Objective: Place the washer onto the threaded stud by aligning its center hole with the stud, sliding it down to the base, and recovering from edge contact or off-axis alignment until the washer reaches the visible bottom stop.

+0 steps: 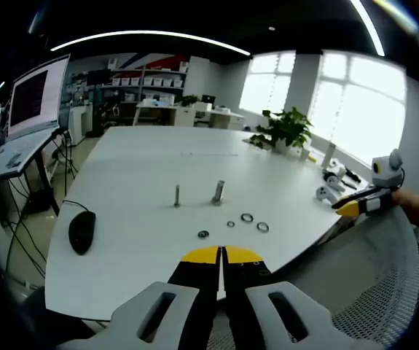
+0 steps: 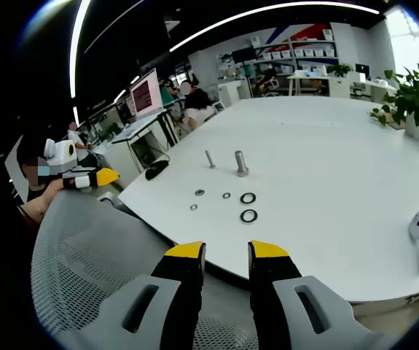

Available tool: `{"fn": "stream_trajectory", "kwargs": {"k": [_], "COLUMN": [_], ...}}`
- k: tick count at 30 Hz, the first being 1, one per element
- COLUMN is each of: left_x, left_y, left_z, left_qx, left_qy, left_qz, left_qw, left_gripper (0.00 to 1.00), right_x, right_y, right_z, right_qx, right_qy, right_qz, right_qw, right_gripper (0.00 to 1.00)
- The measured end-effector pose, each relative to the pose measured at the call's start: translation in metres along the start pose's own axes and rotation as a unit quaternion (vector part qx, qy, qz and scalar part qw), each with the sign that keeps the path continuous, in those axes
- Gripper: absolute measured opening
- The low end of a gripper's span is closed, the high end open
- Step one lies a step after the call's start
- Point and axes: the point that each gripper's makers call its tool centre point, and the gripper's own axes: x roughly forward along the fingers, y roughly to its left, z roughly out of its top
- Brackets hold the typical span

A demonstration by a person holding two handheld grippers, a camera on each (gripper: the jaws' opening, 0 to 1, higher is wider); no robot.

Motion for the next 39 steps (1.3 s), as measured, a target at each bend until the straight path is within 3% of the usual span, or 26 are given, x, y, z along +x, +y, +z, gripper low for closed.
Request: {"fn": "stream_trajectory", "kwargs": {"k": [39], "left_x": [-0.0004], "left_y": [0.0005], "left_z": [-0.0009], "left_qx": [-0.001], "left_qy": [0.001], "left_qz": [-0.001], "left_qw": [1.0000], "left_gripper": [0.00], "right_x": [0.0011], "right_y": [-0.0003], "right_z": [-0.0019], "right_qx": [0.000], "right_qy": [0.005], "right_qz": [-0.002], "right_qw": [1.0000], "right_gripper": [0.26]}}
